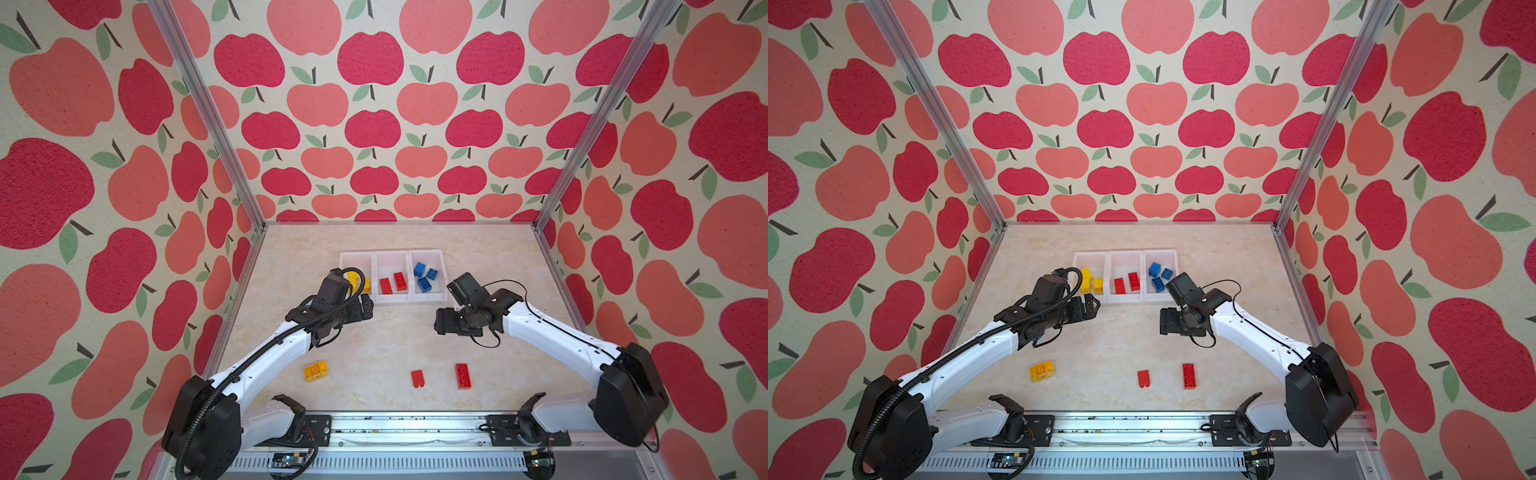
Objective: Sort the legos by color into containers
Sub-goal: 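Move the right gripper down to a red brick on the table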
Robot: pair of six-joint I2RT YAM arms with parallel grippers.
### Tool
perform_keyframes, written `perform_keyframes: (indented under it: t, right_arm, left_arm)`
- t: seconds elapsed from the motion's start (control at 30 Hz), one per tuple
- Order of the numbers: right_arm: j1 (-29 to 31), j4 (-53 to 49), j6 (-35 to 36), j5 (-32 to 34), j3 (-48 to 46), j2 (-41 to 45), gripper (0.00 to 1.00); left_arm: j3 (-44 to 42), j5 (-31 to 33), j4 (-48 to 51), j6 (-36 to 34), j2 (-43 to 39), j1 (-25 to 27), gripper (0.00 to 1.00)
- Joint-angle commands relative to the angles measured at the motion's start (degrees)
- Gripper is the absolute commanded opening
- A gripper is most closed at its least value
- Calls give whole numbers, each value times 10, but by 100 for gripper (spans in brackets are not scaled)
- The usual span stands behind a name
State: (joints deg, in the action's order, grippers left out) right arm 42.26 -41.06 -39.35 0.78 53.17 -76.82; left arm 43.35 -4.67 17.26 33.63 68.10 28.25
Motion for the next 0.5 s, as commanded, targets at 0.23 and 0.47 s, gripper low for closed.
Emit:
perform_keyframes:
  t: [0.23, 0.47]
  right_arm:
    - [64, -51, -79, 26, -84, 29, 81]
    - [113, -63, -123, 45, -115, 25, 78]
  left_arm:
    - [9, -8, -9, 1, 10, -4, 100]
    - [9, -10, -9, 1, 12, -5, 100]
